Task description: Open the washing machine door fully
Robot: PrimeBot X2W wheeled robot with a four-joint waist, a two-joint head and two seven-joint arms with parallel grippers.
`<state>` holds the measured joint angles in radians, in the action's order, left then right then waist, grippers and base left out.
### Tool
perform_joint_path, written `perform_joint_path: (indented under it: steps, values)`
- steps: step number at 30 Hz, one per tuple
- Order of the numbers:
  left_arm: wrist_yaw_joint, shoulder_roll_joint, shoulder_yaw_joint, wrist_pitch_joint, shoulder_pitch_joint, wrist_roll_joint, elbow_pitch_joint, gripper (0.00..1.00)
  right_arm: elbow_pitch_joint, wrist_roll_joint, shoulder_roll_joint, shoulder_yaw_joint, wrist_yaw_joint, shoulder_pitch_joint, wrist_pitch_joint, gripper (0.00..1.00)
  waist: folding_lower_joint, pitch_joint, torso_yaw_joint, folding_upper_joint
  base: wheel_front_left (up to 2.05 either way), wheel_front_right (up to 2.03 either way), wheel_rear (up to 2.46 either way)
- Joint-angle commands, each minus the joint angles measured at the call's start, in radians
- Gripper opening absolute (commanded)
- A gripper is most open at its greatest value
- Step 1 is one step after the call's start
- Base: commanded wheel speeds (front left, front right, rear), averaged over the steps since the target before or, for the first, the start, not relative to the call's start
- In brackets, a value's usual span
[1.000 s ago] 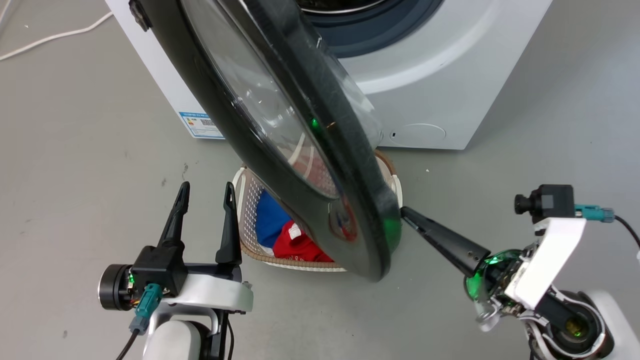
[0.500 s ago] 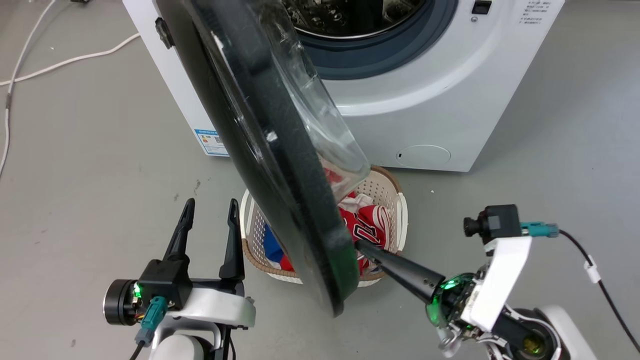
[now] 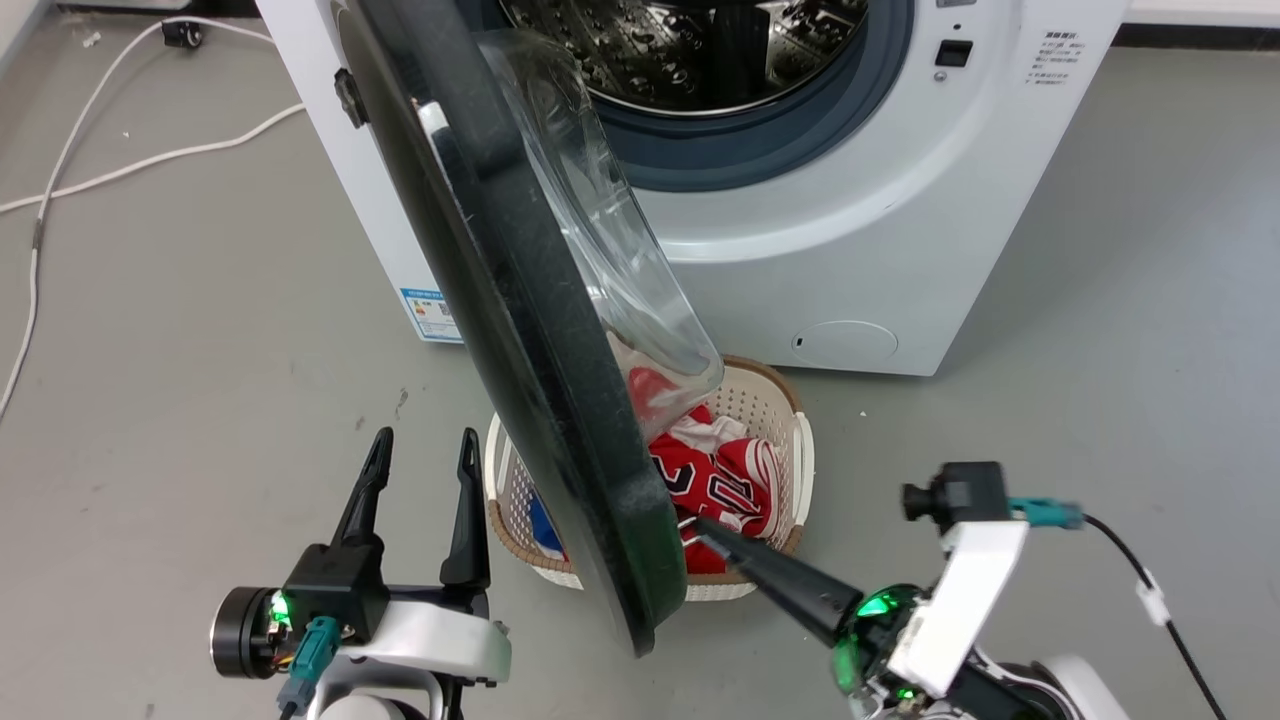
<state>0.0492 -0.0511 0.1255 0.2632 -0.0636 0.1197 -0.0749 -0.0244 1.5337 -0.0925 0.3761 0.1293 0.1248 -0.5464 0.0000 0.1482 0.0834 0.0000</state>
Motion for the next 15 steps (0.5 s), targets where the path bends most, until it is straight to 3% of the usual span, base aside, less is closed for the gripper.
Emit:
perform_joint_path:
  steps: [1, 5, 6, 8, 9, 10, 15]
  values:
    - [0.005, 0.001, 0.000, 0.002, 0.011, -0.002, -0.001, 1.00, 0.002, 0.001, 0.002, -0.013, 0.003, -0.018, 0.016, 0.00, 0.0000, -0.008, -0.003, 0.0000, 0.00, 0.00, 0.00]
    - [0.007, 0.001, -0.004, 0.002, 0.030, -0.004, -0.004, 1.00, 0.001, -0.002, -0.006, -0.080, 0.003, -0.046, 0.100, 0.00, 0.0000, -0.033, -0.012, 0.0000, 0.00, 0.00, 0.00]
    - [0.007, 0.001, -0.005, 0.002, 0.034, -0.005, -0.004, 1.00, -0.001, -0.004, -0.005, -0.101, 0.003, -0.056, 0.130, 0.13, 0.0000, -0.040, -0.015, 0.0000, 0.00, 0.00, 0.00]
    - [0.005, 0.001, -0.008, 0.002, 0.046, -0.007, -0.005, 1.00, 0.000, -0.004, 0.001, -0.147, 0.003, -0.073, 0.194, 0.55, 0.0000, -0.054, -0.022, 0.0000, 0.00, 0.00, 0.00]
    - [0.006, 0.001, -0.010, 0.002, 0.052, -0.008, -0.005, 1.00, -0.002, -0.012, 0.002, -0.172, 0.003, -0.079, 0.231, 0.88, 0.0000, -0.062, -0.026, 0.0000, 0.00, 0.00, 0.00]
    - [0.006, 0.001, -0.012, 0.002, 0.058, -0.009, -0.005, 1.00, -0.001, -0.017, 0.005, -0.200, 0.003, -0.088, 0.272, 1.00, 0.0000, -0.069, -0.029, 0.0000, 0.00, 0.00, 0.00]
    - [0.005, 0.001, -0.021, 0.002, 0.083, -0.013, -0.003, 1.00, -0.004, -0.086, 0.008, -0.291, 0.003, -0.119, 0.468, 1.00, 0.0000, -0.100, -0.047, 0.0000, 0.00, 0.00, 0.00]
